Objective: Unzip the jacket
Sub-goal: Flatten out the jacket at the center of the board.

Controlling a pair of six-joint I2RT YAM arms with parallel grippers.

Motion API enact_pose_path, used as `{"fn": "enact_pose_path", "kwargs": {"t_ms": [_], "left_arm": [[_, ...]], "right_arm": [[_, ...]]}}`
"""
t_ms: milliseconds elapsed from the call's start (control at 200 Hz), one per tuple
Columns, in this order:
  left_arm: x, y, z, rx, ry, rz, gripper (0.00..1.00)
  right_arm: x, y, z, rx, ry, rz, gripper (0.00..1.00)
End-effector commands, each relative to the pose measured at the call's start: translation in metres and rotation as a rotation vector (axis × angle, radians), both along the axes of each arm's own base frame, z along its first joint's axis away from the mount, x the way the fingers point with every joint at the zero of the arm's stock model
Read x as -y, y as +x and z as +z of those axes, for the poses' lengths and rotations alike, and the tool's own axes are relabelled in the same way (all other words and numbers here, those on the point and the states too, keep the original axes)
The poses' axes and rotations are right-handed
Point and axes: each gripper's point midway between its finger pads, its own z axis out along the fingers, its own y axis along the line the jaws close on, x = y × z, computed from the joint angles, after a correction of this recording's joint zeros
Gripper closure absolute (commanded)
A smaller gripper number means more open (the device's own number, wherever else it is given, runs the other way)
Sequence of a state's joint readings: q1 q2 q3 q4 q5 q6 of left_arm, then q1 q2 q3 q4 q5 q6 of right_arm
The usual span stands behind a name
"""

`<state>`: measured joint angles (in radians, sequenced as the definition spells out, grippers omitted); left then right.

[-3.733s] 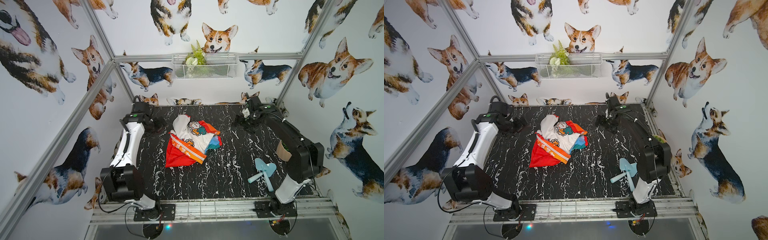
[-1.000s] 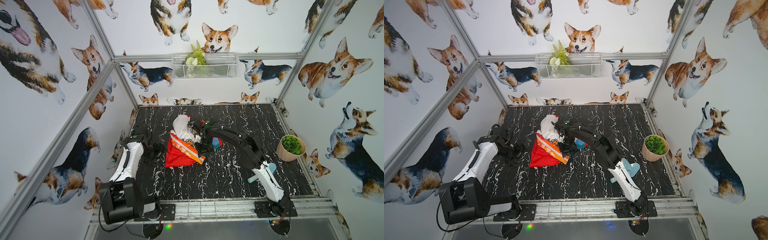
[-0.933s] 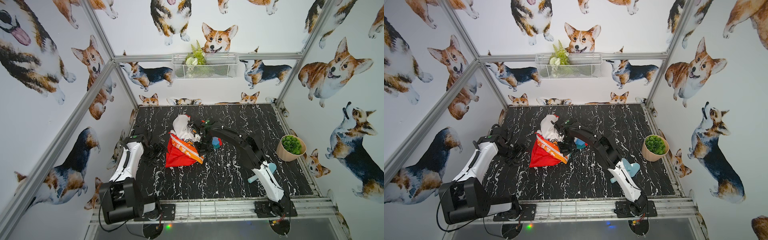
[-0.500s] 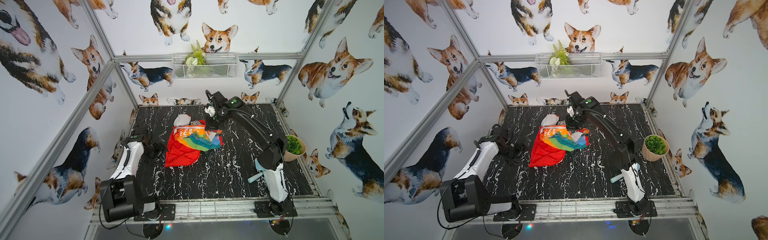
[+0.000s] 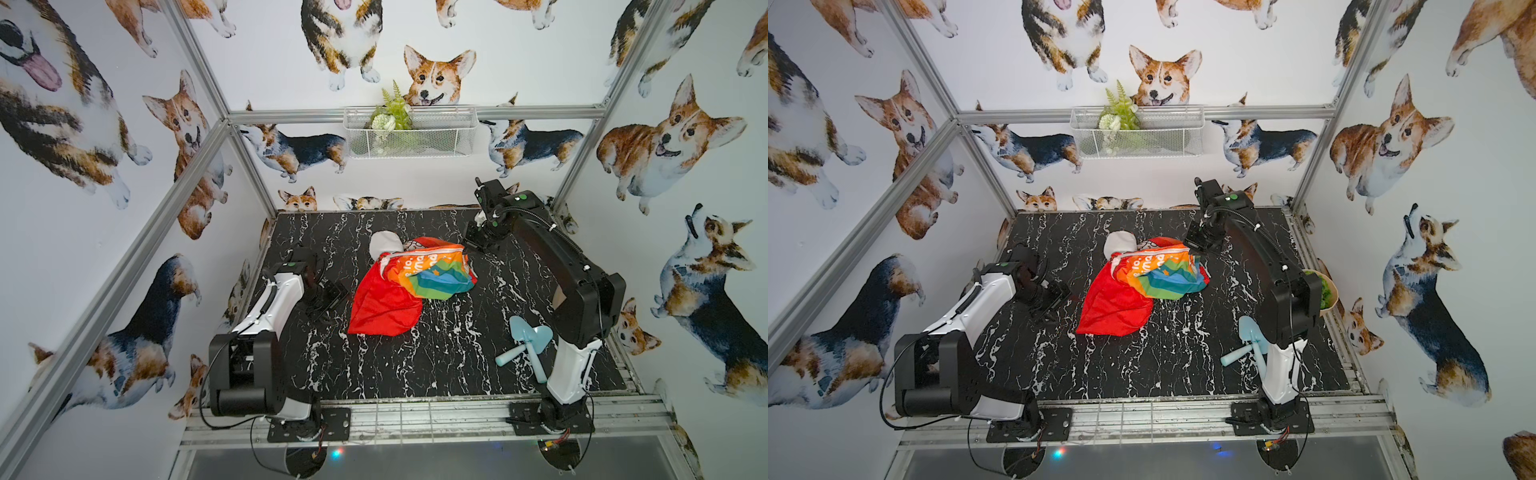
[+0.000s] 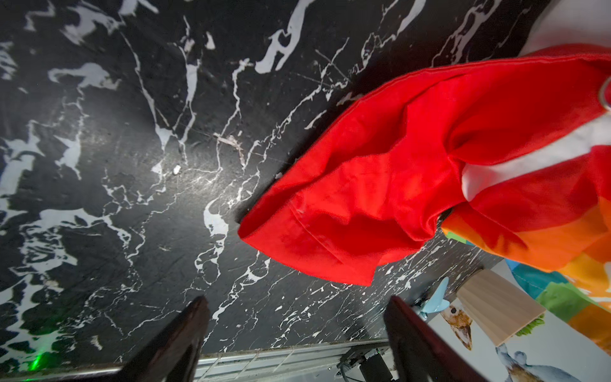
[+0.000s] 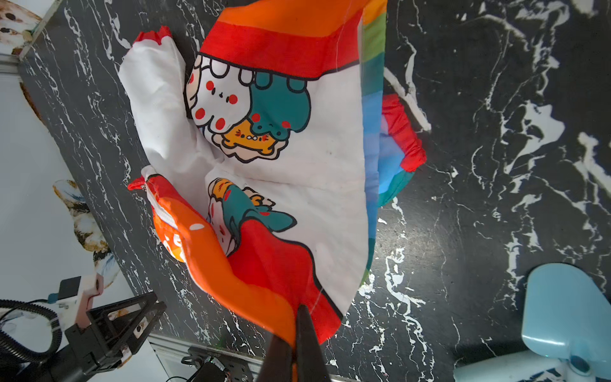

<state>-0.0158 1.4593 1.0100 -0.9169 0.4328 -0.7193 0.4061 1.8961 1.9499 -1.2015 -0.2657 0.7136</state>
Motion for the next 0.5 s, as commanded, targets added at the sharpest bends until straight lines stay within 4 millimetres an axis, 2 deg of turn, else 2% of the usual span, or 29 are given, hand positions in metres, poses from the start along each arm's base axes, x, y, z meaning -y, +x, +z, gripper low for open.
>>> {"fn": "enact_pose_path", "kwargs": {"t_ms": [0, 195, 370, 496], "left_arm": [[0.020, -0.017, -0.006, -0.055, -0.055, 0.009, 0.17], [0.075, -0.032, -0.010, -0.047, -0.117, -0.095, 0.18], [0.096, -0.043, -0.030, -0.094, -0.093, -0.168, 0.17], [0.119, -0.037, -0.035, -0.088, -0.123, -0.178, 0.14]], "right_arm": [[-0.003, 0.001, 0.001, -0.013, 0.026, -0.028, 1.00], [-0.003, -0.004, -0.007, -0.038, 0.025, -0.015, 1.00], [0.007, -0.011, -0.017, -0.072, -0.012, -0.015, 1.00], [0.010, -0.013, -0.017, -0.084, -0.016, -0.014, 1.00]]}}
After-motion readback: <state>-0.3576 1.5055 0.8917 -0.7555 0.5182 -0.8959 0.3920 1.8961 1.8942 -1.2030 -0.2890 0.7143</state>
